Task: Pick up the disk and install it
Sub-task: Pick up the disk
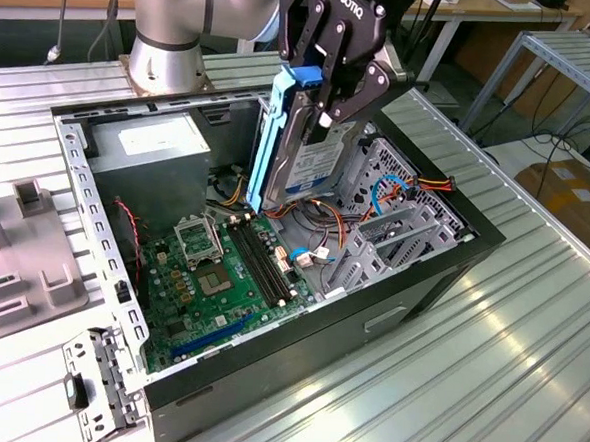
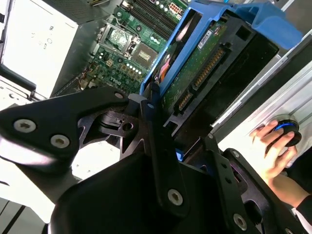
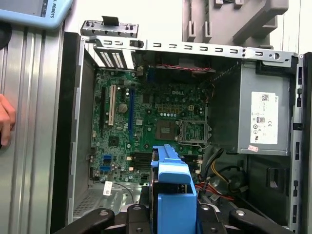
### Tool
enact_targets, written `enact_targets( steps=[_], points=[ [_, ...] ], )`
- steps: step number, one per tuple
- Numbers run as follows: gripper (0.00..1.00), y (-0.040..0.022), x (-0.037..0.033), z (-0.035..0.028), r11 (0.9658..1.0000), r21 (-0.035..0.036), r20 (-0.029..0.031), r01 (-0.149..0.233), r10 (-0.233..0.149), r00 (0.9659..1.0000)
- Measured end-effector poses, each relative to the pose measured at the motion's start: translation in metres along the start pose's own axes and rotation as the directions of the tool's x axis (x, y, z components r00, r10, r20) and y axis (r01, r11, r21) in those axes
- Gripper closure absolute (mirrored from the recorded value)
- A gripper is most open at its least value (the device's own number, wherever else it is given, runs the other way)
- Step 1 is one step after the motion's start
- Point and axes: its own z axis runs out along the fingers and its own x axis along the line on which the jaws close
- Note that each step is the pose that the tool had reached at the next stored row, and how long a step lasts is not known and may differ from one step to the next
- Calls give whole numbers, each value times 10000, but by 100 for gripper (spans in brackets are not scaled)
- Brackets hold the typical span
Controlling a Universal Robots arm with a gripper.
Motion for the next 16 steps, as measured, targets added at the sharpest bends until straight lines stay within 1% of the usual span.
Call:
enact_targets(
  steps=[4, 7, 11, 13, 16],
  points=[
    [63, -11, 35, -2, 10000, 0, -1, -1, 1, 10000],
    [63, -28, 85, -3, 10000, 0, 0, -1, 1, 10000],
    [63, -41, 120, -4, 10000, -1, -1, -1, 1, 10000],
    [63, -54, 151, -6, 10000, -1, -1, -1, 1, 10000],
    [63, -65, 179, -7, 10000, -1, -1, 0, 0, 10000]
  ],
)
